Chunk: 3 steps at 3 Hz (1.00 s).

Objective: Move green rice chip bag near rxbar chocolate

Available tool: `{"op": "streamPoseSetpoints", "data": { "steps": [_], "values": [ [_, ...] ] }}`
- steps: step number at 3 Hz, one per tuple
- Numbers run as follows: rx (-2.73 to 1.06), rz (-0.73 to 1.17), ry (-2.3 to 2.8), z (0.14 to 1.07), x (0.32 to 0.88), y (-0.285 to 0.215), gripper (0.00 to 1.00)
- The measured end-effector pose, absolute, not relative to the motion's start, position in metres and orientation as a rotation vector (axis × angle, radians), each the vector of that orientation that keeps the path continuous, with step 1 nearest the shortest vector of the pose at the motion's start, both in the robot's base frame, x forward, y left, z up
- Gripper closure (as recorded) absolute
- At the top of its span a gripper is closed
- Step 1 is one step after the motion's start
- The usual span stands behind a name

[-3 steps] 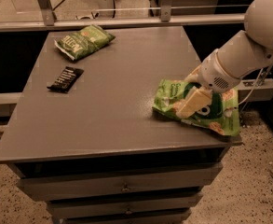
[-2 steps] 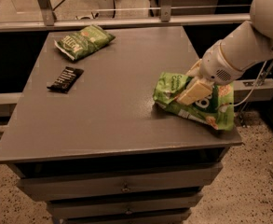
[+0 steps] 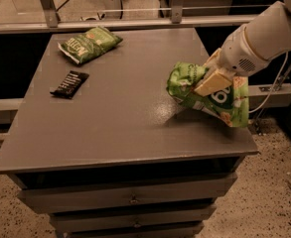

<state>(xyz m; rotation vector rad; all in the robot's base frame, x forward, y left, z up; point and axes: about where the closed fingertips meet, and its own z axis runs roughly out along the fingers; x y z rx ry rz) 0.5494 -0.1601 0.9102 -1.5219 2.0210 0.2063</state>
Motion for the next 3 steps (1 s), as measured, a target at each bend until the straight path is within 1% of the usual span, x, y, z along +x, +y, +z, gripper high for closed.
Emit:
{"op": "streamPoseSetpoints", "data": {
  "steps": [1,3],
  "values": [
    [-1.522,0.206,2.021,0.91,0.549,-0.16,1.0],
    [-1.537,0.305,1.838,0.914,0.594,-0.062,1.0]
  ]
}}
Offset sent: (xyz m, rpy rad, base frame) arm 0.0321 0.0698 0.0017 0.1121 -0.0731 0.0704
